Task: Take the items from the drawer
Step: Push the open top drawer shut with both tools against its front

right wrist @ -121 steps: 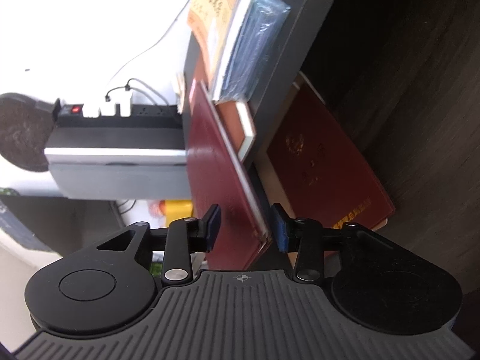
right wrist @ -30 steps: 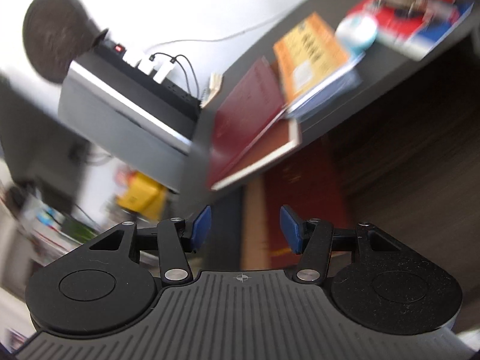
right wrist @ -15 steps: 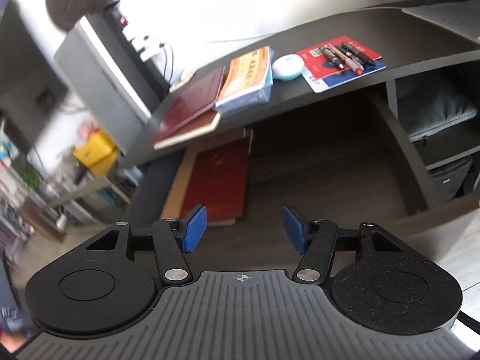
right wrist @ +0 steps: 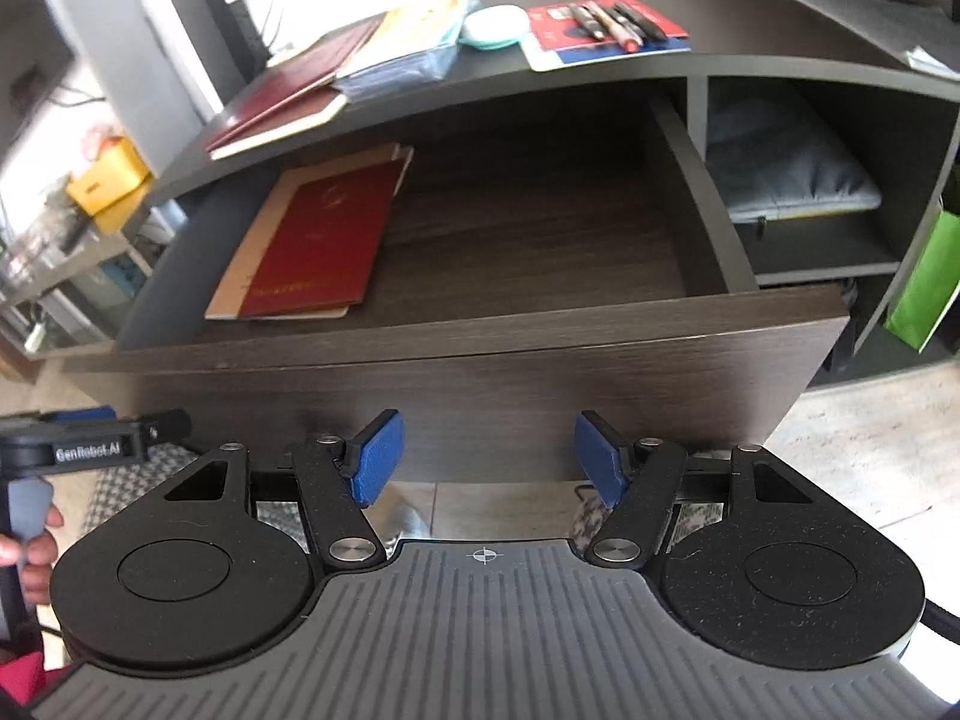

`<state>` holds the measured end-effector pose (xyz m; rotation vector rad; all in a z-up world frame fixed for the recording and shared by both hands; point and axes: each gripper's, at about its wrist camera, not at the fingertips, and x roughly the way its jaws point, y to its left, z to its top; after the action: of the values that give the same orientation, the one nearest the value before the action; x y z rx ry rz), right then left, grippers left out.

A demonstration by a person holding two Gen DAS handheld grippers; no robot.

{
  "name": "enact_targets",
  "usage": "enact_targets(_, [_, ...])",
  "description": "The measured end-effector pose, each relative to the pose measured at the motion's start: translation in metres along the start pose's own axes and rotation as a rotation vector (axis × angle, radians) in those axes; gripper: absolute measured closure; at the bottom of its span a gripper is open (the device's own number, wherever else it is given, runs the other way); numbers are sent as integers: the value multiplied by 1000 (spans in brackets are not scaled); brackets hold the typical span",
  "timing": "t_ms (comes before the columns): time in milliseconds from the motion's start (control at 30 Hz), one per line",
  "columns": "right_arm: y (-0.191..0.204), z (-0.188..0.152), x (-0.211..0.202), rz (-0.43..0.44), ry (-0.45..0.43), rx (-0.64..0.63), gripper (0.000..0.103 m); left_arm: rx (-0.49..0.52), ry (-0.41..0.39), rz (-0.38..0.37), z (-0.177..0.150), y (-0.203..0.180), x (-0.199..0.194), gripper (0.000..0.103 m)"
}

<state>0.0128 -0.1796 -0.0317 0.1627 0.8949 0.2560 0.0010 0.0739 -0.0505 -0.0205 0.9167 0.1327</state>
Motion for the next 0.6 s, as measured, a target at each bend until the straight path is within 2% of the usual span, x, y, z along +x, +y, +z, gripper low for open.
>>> enact_targets(300, [-1, -3, 11, -86, 29, -48, 31, 2, -12, 32, 3, -5, 4, 7])
enact_targets(400, [-3, -2, 13, -86, 22, -51, 26, -4, -13, 37, 5, -6, 6, 7])
enact_targets(600, [-7, 2, 19, -91, 4, -67, 24, -18, -21, 40, 11, -6, 8, 7])
